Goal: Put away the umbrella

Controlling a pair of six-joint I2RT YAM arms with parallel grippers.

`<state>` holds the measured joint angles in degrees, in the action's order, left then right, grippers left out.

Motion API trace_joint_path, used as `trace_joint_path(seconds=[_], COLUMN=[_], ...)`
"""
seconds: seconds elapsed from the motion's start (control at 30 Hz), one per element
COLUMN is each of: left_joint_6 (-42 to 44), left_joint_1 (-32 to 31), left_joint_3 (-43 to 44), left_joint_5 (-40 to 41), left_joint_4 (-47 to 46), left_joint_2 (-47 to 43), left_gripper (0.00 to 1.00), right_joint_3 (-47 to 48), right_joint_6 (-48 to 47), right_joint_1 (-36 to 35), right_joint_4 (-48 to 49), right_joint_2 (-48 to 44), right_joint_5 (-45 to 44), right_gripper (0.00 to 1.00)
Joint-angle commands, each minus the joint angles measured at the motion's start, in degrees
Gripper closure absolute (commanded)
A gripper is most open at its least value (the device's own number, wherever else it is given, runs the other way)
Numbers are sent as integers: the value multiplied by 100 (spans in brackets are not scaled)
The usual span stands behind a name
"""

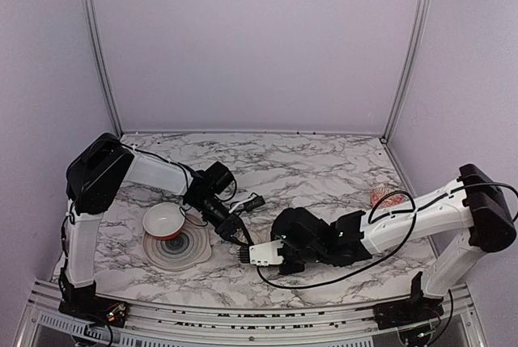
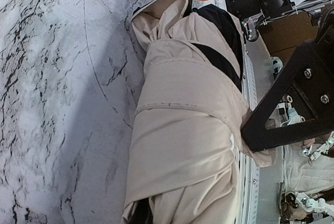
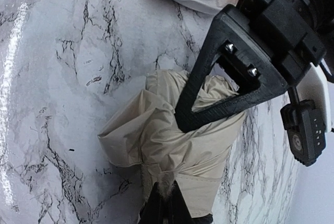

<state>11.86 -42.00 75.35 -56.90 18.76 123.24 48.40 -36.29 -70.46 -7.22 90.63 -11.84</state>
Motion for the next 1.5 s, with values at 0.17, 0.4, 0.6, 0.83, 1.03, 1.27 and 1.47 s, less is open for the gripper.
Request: trace_joint_path(seconds=[0.17, 0.4, 0.6, 0.83, 1.03, 1.27, 1.47], left_joint_6=[-19, 43, 238, 425, 614, 657, 591], left_joint_1=[262, 265, 263, 234, 142, 133, 139], left_joint_3=[-113, -63, -208, -196, -196, -192, -94], left_joint_5=[2225, 2235, 2149, 2042, 1984, 2001, 2069], left_joint_4=[604, 644, 655, 769, 932, 966, 978], left_joint_2=[586, 619, 451, 446, 446, 459, 516], left_gripper=[100, 100, 100, 100, 100, 100, 100], right_joint_3=[-214, -268, -335, -292, -328, -230, 82], right_joint_6=[-336, -250, -360, -210, -352, -259, 34], right_joint_1=[-605, -834, -779, -475, -429, -304, -539], right_joint_4=[-94, -320, -211, -295, -108, -68, -509], right_joint_2=[730, 712, 1084, 1175, 1234, 1167, 805], right_joint_5=[19, 36, -873, -1344, -1339, -1521, -798], right_gripper=[100, 97, 98, 95, 89, 86, 66])
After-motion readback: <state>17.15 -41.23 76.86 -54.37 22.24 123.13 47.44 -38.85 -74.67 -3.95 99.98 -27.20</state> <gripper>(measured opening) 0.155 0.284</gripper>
